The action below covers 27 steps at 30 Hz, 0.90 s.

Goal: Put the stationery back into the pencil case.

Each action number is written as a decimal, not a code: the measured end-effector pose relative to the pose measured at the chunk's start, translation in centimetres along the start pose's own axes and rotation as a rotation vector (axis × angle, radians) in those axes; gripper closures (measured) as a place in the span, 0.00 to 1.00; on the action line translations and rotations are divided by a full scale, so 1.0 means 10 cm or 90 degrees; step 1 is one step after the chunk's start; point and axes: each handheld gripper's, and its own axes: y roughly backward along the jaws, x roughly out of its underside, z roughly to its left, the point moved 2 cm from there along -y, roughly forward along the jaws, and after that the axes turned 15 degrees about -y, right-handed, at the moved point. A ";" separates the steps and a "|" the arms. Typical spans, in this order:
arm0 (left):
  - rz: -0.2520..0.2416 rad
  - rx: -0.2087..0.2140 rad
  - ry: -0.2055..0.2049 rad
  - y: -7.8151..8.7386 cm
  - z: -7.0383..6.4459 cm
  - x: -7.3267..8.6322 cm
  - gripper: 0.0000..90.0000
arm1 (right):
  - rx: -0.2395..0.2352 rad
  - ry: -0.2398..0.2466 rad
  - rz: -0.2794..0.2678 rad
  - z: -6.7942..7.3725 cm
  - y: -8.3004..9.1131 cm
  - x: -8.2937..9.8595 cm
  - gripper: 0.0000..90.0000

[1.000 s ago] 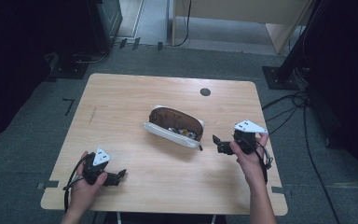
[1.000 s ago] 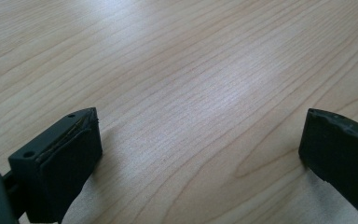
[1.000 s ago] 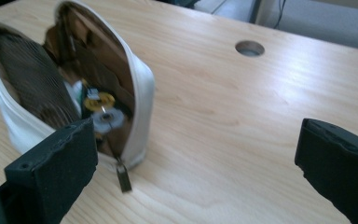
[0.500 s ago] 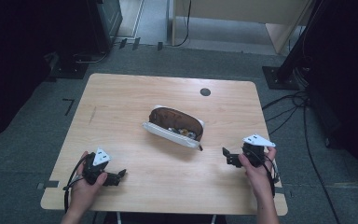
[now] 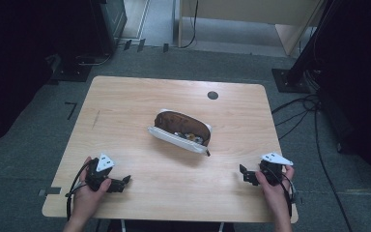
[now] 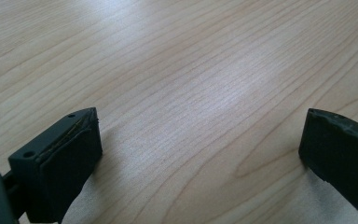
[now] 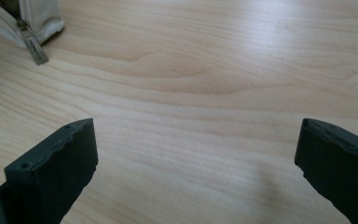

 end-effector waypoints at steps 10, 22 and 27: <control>0.000 0.000 0.000 0.00 0.00 0.00 0.00 | 0.032 -0.015 0.016 -0.13 0.08 0.16 0.00; -0.001 -0.001 0.001 -0.01 0.00 -0.01 0.00 | 0.047 0.015 0.032 -0.10 0.05 0.23 0.00; -0.001 0.000 0.000 -0.01 -0.01 -0.01 0.00 | 0.046 0.016 0.031 -0.10 0.05 0.23 0.00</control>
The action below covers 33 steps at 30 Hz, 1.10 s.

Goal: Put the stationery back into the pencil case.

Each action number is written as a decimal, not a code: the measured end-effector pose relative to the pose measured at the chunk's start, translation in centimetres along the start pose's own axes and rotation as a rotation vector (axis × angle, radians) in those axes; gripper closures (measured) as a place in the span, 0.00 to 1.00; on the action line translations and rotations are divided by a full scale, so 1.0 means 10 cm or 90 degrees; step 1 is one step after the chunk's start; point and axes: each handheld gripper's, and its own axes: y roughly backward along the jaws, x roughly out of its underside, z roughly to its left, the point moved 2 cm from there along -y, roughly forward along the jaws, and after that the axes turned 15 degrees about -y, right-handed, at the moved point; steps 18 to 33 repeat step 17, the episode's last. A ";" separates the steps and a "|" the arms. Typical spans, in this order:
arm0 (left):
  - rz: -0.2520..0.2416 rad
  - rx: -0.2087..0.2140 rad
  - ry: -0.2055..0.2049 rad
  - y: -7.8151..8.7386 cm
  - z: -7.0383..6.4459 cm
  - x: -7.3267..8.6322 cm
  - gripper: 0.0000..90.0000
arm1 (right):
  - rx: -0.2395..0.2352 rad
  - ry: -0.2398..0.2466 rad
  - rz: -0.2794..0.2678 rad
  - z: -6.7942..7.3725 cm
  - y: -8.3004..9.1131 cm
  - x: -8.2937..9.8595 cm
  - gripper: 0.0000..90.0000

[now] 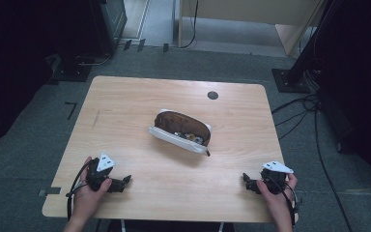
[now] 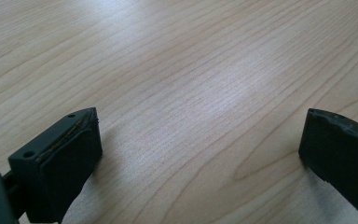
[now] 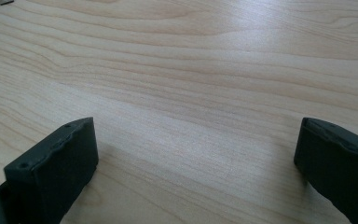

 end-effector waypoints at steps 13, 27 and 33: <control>0.001 0.000 0.000 0.00 0.00 0.00 0.00 | 0.000 0.000 0.000 0.00 0.00 0.00 0.00; 0.001 -0.002 0.002 0.00 0.00 -0.01 0.00 | -0.001 0.000 0.000 0.00 0.00 0.00 0.00; 0.001 -0.002 0.002 0.00 0.00 -0.01 0.00 | -0.001 0.000 0.000 0.00 0.00 0.00 0.00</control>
